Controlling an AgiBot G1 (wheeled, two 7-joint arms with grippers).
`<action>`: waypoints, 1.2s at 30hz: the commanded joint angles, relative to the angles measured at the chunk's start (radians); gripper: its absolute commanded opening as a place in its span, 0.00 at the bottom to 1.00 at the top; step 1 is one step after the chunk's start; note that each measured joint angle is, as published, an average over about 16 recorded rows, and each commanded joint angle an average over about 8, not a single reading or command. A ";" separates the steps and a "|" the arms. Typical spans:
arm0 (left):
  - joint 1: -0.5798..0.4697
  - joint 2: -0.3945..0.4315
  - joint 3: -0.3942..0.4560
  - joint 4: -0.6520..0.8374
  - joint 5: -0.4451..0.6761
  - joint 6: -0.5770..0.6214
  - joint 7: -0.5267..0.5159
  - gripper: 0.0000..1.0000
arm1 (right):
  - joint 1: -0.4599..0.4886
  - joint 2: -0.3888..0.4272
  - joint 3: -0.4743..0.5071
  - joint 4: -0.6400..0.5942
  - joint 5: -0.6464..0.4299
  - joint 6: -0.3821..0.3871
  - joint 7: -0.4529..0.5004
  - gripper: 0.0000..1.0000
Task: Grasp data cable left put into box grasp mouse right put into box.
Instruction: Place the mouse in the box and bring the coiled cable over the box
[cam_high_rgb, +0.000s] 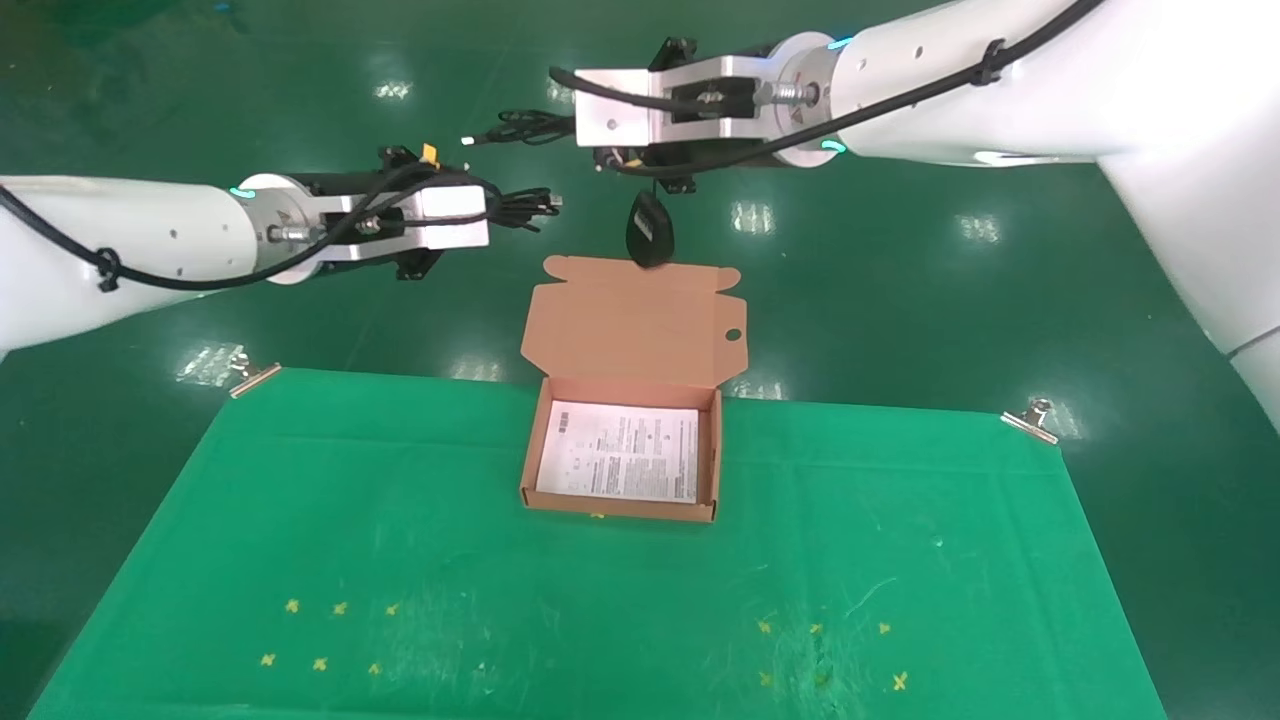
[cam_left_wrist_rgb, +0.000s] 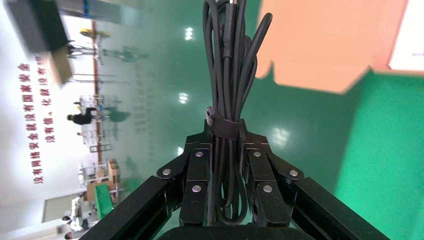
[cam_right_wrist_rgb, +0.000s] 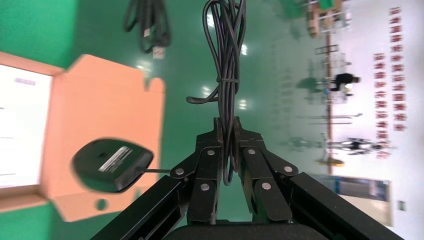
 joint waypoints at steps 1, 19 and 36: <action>0.003 -0.004 0.002 -0.001 0.001 0.003 0.003 0.00 | -0.004 0.000 -0.004 0.001 0.005 0.001 -0.003 0.00; 0.047 -0.067 0.019 0.012 0.116 0.022 -0.057 0.00 | -0.088 -0.015 -0.098 -0.047 0.070 0.036 0.010 0.00; 0.060 -0.074 0.019 -0.011 0.174 0.026 -0.115 0.00 | -0.154 -0.026 -0.254 -0.033 0.192 0.093 0.048 0.00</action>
